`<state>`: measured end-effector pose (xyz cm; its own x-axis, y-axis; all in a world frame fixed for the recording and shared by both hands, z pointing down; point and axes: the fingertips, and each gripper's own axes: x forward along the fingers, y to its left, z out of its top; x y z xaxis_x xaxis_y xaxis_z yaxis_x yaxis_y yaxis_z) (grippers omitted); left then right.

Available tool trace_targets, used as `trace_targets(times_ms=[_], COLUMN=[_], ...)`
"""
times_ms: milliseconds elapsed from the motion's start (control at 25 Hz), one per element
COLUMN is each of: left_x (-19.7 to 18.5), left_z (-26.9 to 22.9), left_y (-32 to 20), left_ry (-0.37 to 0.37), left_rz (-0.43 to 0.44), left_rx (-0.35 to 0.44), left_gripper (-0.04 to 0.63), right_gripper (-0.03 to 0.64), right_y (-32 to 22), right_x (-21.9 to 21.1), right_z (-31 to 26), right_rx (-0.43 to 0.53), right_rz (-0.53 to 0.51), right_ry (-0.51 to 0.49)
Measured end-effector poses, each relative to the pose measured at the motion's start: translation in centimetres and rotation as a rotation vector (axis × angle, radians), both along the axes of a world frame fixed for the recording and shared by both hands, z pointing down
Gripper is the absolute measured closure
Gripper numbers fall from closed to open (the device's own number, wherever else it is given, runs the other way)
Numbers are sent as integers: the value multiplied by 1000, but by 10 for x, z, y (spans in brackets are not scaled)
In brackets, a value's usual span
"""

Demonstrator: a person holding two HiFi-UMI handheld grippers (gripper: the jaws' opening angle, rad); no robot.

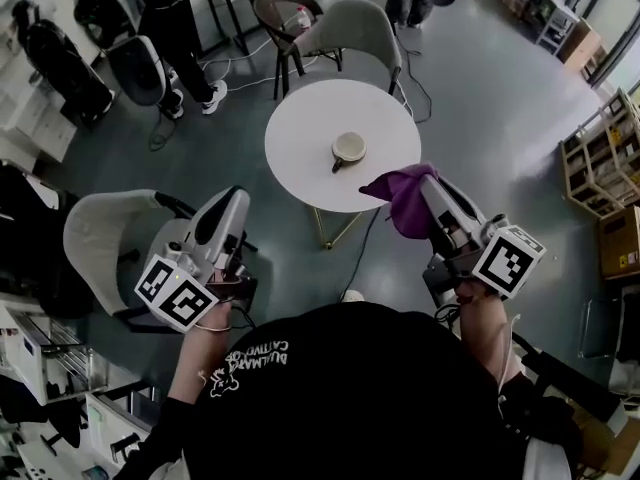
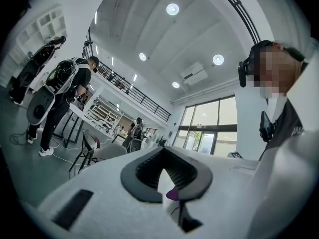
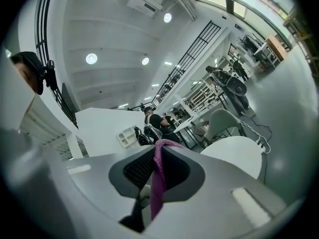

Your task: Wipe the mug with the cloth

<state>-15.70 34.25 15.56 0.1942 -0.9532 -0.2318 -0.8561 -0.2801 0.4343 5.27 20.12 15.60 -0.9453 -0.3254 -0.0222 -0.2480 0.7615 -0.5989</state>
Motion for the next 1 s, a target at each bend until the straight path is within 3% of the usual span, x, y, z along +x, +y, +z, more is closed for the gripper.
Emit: trace_targets(times_ms=[240,480,680,1000], left_x=[2,1,-3,-6], left_z=[-12,-9,5,66], left_y=[-69,-120,-156,-243], left_ry=[17,68,14,-227], left_rz=[-75,-51,-15,243], left_rx=[3,-53,-104,-272], left_gripper=[598,598,598,543], right_gripper=[577,577,577,577], right_y=[-87,-141,-163,-211], right_x=[-5,-21,-26,-37], right_z=[-16,-7,12,52], right_rx=[5,-30,-30,-104], right_rz=[-61,-72,-72,112], right_ry=[23,15,-42,-66])
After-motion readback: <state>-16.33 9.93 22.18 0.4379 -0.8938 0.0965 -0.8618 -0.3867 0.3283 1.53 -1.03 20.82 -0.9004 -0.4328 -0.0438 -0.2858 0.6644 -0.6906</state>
